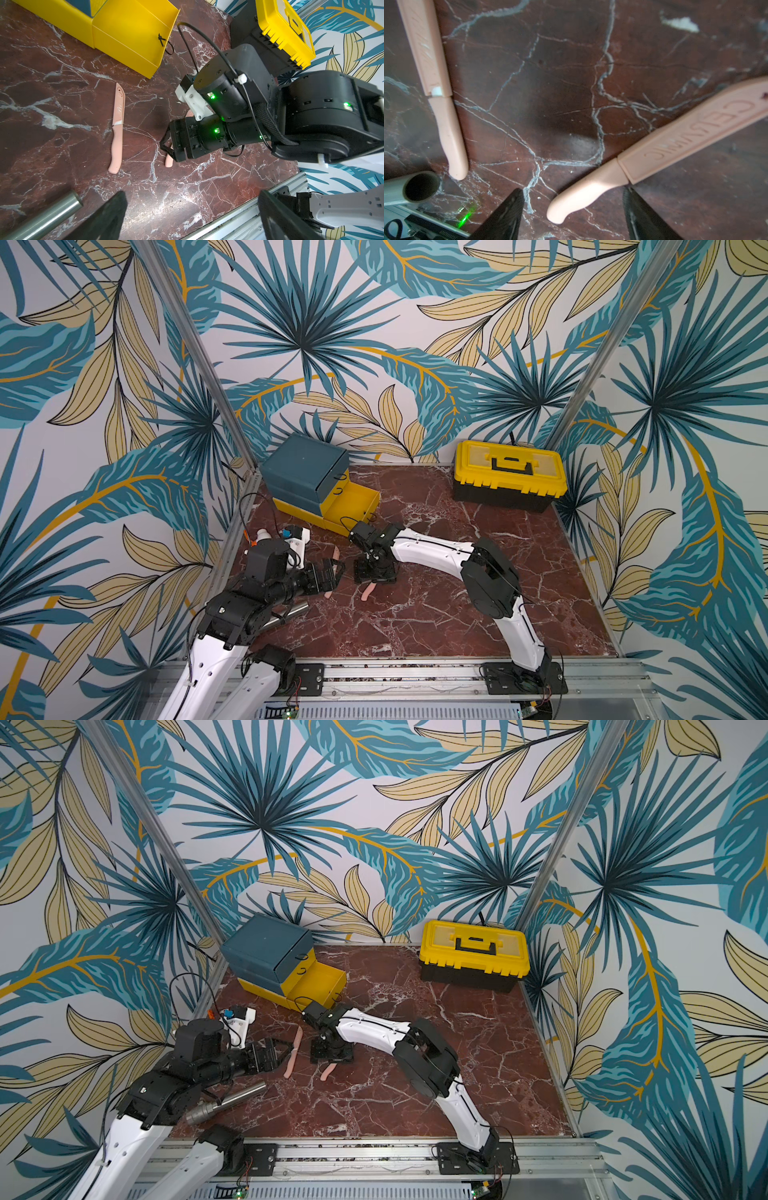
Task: Place the fruit knives into the drawer by color
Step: Adjust the fruit knife at the center of the board.
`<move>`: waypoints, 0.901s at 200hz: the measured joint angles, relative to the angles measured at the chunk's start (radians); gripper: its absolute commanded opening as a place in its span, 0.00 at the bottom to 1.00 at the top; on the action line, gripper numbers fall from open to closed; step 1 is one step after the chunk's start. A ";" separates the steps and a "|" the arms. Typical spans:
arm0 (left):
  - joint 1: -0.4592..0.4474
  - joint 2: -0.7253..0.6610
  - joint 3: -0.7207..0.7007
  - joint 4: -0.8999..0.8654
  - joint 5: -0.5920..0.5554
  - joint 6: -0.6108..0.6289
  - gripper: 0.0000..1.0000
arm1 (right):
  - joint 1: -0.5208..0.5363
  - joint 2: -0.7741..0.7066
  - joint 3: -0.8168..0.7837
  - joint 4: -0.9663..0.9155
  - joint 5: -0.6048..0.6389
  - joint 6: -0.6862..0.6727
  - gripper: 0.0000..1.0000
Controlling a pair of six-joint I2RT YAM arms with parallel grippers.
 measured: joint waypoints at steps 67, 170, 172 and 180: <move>0.000 0.000 0.000 0.001 0.000 0.003 1.00 | -0.003 0.016 0.009 0.002 -0.015 -0.005 0.72; 0.000 0.001 0.000 0.006 -0.004 0.003 1.00 | -0.005 0.077 0.097 -0.100 0.029 -0.061 0.42; 0.000 0.001 0.000 0.006 -0.004 0.003 1.00 | -0.005 0.077 0.097 -0.100 0.031 -0.061 0.41; 0.000 0.001 0.000 0.007 -0.004 0.003 1.00 | -0.006 0.077 0.097 -0.104 0.033 -0.064 0.39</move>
